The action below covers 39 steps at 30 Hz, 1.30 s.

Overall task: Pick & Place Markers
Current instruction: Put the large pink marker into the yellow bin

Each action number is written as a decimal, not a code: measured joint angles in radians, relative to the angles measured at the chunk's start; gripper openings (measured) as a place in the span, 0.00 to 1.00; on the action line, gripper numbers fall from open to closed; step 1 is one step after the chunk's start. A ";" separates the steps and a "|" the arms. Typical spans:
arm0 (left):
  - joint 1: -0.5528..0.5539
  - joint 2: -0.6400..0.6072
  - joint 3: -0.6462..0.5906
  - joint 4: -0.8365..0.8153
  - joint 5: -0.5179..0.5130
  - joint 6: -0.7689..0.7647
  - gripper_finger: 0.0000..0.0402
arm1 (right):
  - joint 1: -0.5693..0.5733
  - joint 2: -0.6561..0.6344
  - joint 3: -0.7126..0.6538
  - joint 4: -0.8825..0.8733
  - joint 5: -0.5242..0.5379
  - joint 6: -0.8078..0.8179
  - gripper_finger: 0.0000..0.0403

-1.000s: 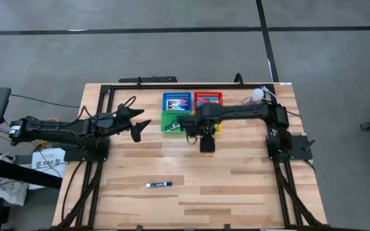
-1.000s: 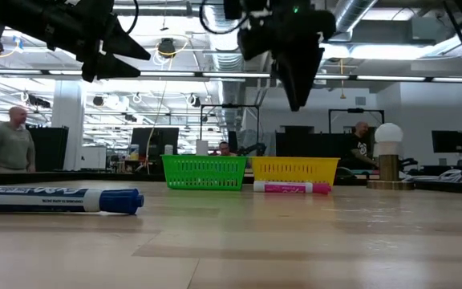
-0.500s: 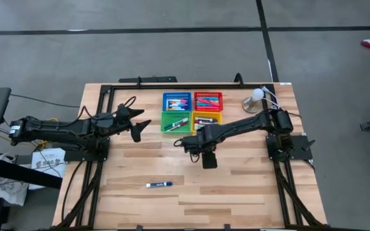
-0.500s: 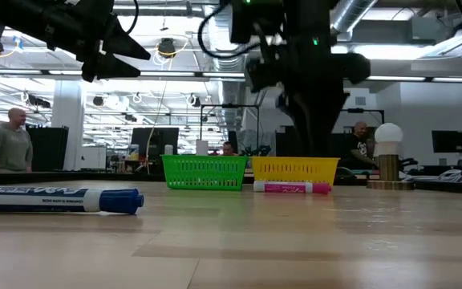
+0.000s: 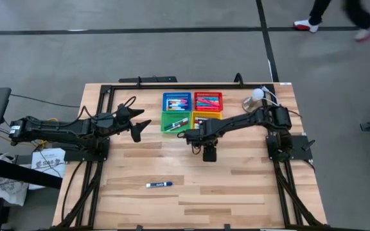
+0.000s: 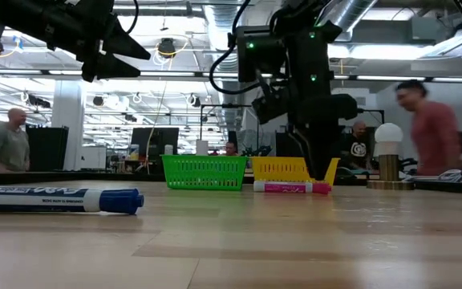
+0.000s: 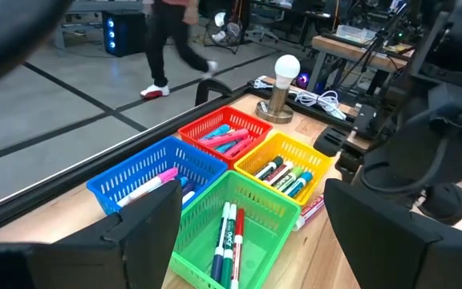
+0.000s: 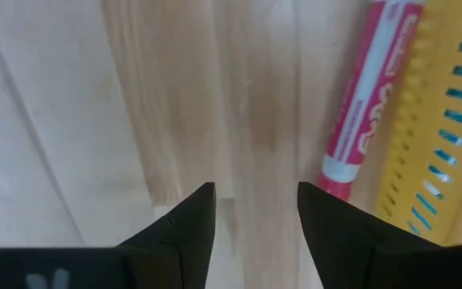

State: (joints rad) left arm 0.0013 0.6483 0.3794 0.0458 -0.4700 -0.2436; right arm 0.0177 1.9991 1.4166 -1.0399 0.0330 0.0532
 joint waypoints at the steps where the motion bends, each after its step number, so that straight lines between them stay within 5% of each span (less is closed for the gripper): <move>1: 0.000 0.000 0.000 0.000 0.000 0.000 0.76 | -0.003 0.000 0.000 0.003 0.000 -0.001 0.41; 39: 0.000 0.000 0.000 0.001 0.000 0.000 0.76 | -0.125 0.001 0.001 0.122 -0.090 -0.089 0.41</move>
State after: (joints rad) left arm 0.0017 0.6483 0.3794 0.0471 -0.4702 -0.2436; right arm -0.1078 1.9999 1.4178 -0.9176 -0.0570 -0.0360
